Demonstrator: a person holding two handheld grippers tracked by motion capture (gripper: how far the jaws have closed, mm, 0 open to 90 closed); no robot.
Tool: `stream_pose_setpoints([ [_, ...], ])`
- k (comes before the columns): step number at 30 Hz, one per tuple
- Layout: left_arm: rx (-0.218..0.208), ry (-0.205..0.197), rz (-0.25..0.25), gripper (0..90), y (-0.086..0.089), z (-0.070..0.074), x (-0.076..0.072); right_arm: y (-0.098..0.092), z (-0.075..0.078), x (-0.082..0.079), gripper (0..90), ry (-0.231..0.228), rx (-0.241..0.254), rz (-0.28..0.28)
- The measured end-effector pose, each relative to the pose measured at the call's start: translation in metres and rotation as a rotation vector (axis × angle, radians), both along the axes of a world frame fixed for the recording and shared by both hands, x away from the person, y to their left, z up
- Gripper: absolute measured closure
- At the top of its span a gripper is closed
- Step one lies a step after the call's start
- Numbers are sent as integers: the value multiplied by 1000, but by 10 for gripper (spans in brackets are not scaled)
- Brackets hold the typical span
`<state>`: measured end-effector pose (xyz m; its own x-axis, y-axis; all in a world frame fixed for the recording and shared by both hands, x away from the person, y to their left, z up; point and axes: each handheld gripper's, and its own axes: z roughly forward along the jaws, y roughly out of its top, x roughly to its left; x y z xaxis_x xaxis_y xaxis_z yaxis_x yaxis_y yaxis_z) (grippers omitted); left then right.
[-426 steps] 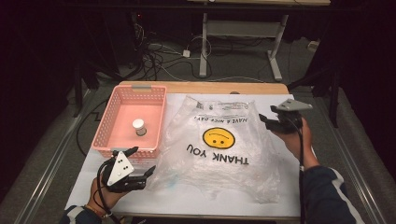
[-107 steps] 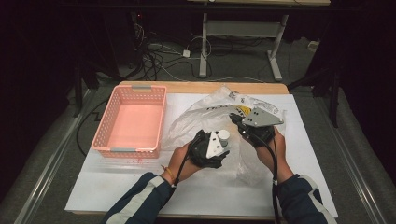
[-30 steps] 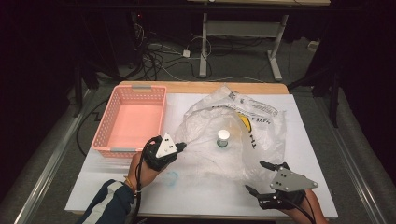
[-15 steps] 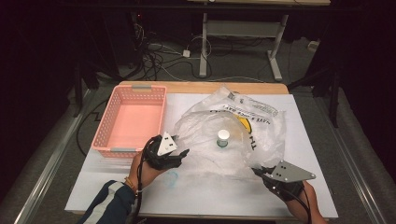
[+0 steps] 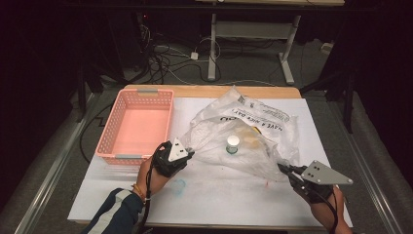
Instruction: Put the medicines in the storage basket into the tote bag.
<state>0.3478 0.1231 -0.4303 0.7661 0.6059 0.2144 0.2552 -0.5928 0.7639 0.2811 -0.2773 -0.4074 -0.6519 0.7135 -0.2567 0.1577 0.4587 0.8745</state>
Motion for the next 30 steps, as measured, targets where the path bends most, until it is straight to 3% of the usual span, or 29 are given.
stream_pose_setpoints([
  [5,-67,-46,-15,867,10,20,-11,-4,6,0,899,-21,24,-10],
  [14,-88,-94,-27,865,22,33,-24,-3,26,6,900,-82,59,-1],
  [21,-124,-122,-13,865,39,47,-35,4,35,8,899,-119,48,20],
  [30,-153,-160,6,864,50,63,-34,3,45,14,899,-151,56,8],
])
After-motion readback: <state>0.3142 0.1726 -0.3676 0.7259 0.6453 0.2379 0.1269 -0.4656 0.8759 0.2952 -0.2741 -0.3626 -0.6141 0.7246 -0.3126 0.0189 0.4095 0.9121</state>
